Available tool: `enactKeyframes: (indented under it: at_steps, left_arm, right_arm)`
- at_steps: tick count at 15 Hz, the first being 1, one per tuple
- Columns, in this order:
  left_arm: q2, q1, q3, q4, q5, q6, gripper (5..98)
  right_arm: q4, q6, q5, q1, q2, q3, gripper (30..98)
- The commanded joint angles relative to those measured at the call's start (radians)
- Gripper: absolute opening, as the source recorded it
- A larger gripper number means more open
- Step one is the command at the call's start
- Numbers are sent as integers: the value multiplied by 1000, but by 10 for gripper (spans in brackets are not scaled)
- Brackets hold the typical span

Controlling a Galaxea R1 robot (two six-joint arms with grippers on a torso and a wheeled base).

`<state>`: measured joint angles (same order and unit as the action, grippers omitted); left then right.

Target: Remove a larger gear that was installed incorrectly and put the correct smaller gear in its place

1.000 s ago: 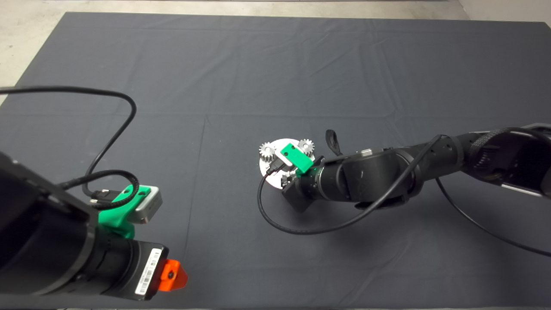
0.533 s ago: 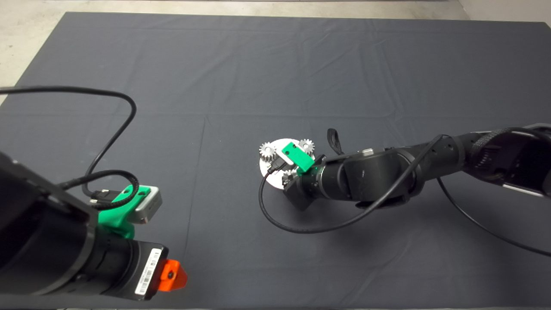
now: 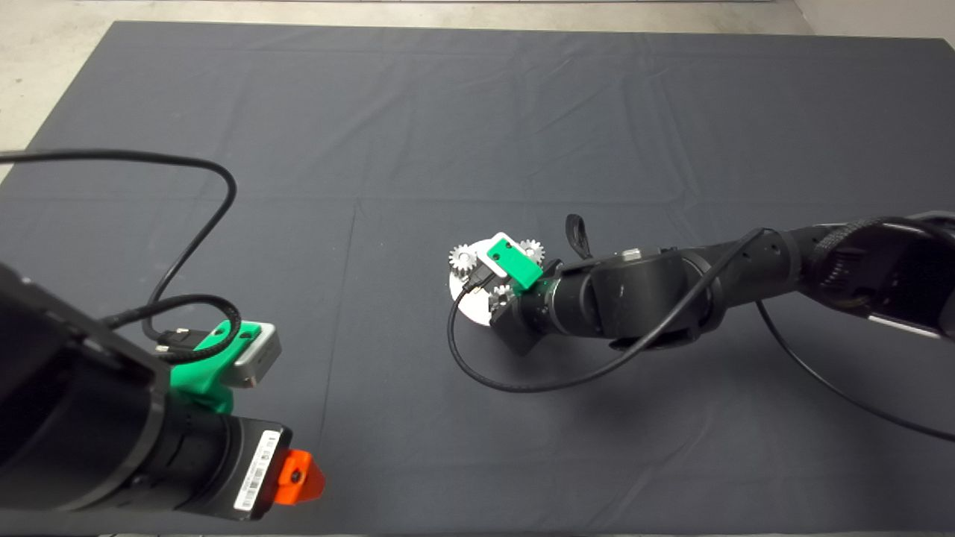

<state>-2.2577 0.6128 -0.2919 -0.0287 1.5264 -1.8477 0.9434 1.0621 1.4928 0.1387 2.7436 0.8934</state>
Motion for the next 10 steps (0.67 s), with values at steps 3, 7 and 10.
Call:
enactKeyframes:
  at_steps: [3, 7, 10]
  left_arm:
    - [2, 9, 16, 20, 14, -1, 983]
    - [2, 9, 16, 21, 14, -1, 983]
    - [2, 9, 16, 21, 14, -1, 983]
  right_arm:
    - [38, -4, 12, 19, -8, -16, 369]
    - [38, -4, 15, 19, -9, -29, 369]
    - [37, -4, 17, 21, -12, -30, 369]
